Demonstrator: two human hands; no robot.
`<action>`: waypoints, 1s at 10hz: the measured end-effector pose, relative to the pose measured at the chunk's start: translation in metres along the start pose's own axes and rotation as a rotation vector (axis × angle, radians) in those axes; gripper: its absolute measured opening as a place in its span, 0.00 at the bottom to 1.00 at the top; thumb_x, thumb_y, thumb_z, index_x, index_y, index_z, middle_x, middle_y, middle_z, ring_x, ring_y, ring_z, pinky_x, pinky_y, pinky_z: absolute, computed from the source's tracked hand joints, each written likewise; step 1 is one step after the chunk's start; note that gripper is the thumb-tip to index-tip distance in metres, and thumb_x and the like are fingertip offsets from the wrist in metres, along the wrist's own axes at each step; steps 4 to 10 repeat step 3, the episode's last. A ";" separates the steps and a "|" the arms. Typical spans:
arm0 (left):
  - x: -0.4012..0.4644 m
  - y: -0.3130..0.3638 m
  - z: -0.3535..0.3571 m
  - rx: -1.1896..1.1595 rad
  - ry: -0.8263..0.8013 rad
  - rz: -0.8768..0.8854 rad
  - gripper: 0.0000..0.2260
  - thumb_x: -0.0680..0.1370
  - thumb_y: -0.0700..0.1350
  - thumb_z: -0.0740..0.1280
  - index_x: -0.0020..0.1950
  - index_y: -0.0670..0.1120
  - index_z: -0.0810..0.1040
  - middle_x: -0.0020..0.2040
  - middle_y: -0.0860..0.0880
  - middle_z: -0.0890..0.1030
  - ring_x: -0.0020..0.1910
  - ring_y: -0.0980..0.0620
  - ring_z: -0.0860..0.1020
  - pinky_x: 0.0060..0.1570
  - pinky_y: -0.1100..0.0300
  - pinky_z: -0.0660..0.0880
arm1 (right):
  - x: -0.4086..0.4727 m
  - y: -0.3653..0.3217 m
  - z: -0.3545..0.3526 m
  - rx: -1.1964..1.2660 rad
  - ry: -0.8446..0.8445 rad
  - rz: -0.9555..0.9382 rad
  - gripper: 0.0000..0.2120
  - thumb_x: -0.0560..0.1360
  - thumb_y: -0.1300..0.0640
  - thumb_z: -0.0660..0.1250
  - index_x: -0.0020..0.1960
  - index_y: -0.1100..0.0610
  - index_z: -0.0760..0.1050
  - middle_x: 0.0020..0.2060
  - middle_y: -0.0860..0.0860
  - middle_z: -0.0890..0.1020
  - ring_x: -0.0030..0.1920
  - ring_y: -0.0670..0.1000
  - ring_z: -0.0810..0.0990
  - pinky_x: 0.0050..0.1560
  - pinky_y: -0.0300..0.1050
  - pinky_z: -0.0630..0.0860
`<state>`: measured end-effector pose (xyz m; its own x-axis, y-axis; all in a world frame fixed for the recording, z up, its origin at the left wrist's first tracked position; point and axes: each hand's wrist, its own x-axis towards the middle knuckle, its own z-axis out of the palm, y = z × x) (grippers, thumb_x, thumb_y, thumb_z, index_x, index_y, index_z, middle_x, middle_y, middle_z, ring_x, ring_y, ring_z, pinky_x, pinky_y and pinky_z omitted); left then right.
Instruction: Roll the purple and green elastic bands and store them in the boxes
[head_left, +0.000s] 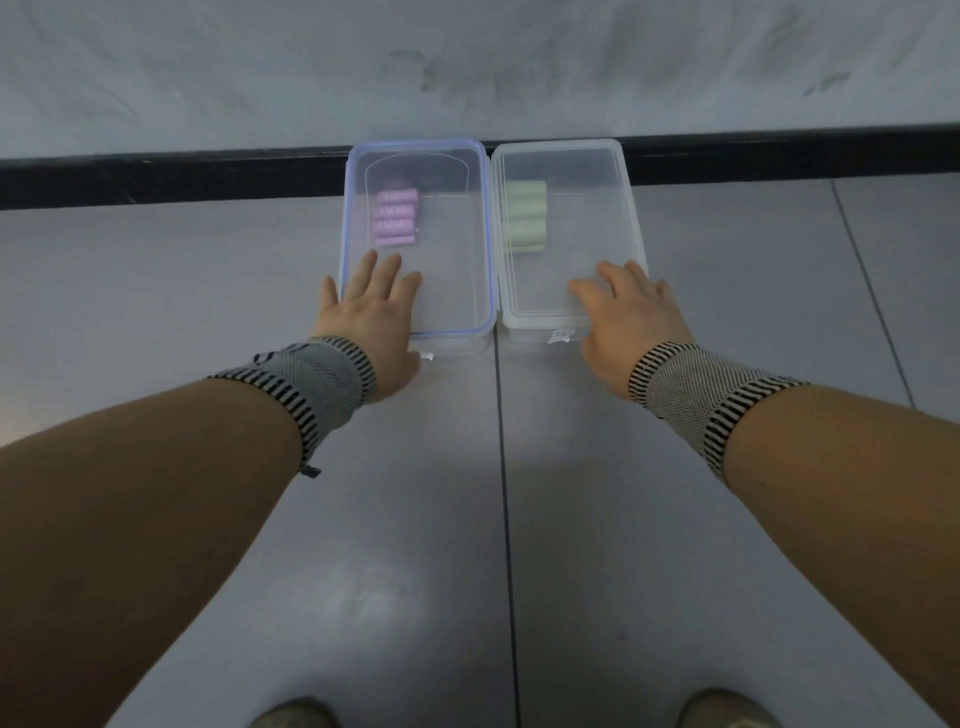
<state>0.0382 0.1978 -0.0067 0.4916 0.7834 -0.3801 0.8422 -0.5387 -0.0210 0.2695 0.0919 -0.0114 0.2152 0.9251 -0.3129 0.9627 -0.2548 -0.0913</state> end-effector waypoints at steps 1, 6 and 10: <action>-0.003 0.016 0.004 -0.037 0.087 0.048 0.36 0.76 0.60 0.57 0.77 0.48 0.42 0.77 0.49 0.38 0.76 0.48 0.39 0.73 0.41 0.43 | 0.000 -0.006 0.007 0.040 0.060 0.041 0.27 0.78 0.52 0.54 0.75 0.54 0.52 0.76 0.53 0.51 0.76 0.56 0.46 0.74 0.61 0.46; 0.002 0.033 0.006 -0.094 0.116 0.069 0.32 0.79 0.61 0.45 0.76 0.48 0.37 0.77 0.50 0.35 0.75 0.49 0.37 0.73 0.43 0.41 | 0.007 -0.024 0.011 0.035 0.056 0.011 0.31 0.80 0.44 0.48 0.77 0.52 0.41 0.77 0.50 0.41 0.76 0.55 0.40 0.74 0.59 0.40; 0.002 0.033 0.006 -0.094 0.116 0.069 0.32 0.79 0.61 0.45 0.76 0.48 0.37 0.77 0.50 0.35 0.75 0.49 0.37 0.73 0.43 0.41 | 0.007 -0.024 0.011 0.035 0.056 0.011 0.31 0.80 0.44 0.48 0.77 0.52 0.41 0.77 0.50 0.41 0.76 0.55 0.40 0.74 0.59 0.40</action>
